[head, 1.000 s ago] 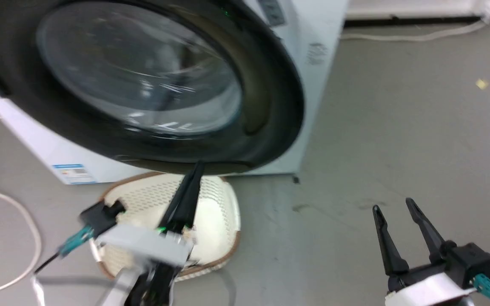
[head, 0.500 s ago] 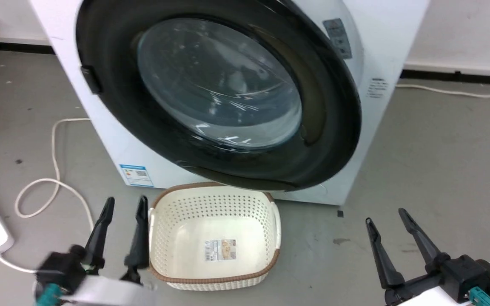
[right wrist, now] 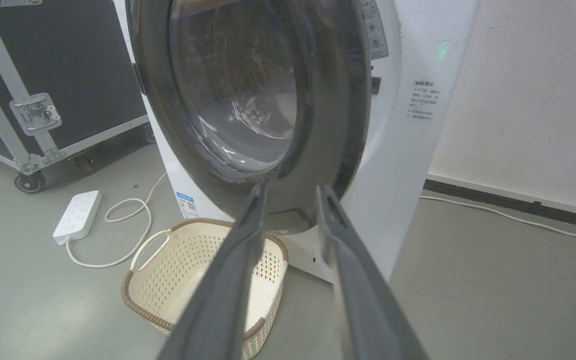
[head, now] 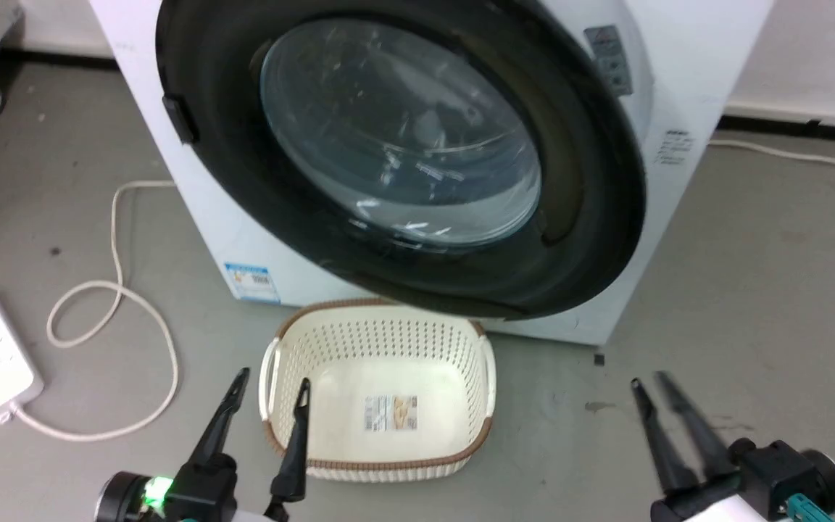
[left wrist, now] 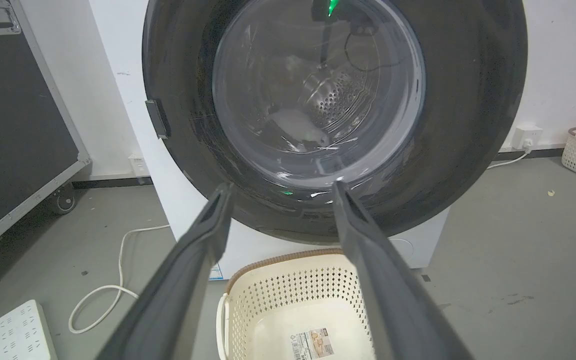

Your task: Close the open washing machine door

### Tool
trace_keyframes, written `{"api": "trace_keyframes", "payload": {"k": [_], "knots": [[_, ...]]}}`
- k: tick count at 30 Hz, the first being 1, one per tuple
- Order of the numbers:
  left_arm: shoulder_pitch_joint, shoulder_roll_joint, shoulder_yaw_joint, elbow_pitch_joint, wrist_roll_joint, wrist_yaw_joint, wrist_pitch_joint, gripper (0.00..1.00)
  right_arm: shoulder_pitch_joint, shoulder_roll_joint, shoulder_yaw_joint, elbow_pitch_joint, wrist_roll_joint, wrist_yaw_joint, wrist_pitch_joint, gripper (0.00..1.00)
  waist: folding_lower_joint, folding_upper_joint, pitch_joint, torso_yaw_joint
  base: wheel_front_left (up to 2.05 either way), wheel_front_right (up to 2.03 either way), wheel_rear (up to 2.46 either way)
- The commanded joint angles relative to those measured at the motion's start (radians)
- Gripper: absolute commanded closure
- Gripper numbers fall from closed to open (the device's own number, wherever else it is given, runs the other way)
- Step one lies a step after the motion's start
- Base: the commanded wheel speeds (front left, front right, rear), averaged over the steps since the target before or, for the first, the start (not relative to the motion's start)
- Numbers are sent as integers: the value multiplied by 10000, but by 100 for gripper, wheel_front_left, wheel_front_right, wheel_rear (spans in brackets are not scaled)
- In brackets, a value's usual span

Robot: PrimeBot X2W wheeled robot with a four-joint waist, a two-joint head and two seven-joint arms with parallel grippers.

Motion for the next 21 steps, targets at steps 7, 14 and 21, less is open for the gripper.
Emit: {"api": "trace_keyframes", "payload": {"k": [7, 14, 21], "knots": [[-709, -305, -154, 186, -76, -36, -43, 0, -1500, -846, 745, 79, 292, 8, 140, 100, 0, -1, 1278, 697, 0, 0, 0], [-1521, -546, -504, 358, -128, -46, -43, 0, -3978, -1980, 1269, 590, 996, 8, 946, 100, 0, -1, 2247, 1275, 0, 0, 0], [-1846, -631, -543, 427, -192, -68, -43, 0, -5759, -2830, 1186, 1737, 2110, 8, 1611, 100, 0, -1, 2710, 1702, 0, 0, 0]]}}
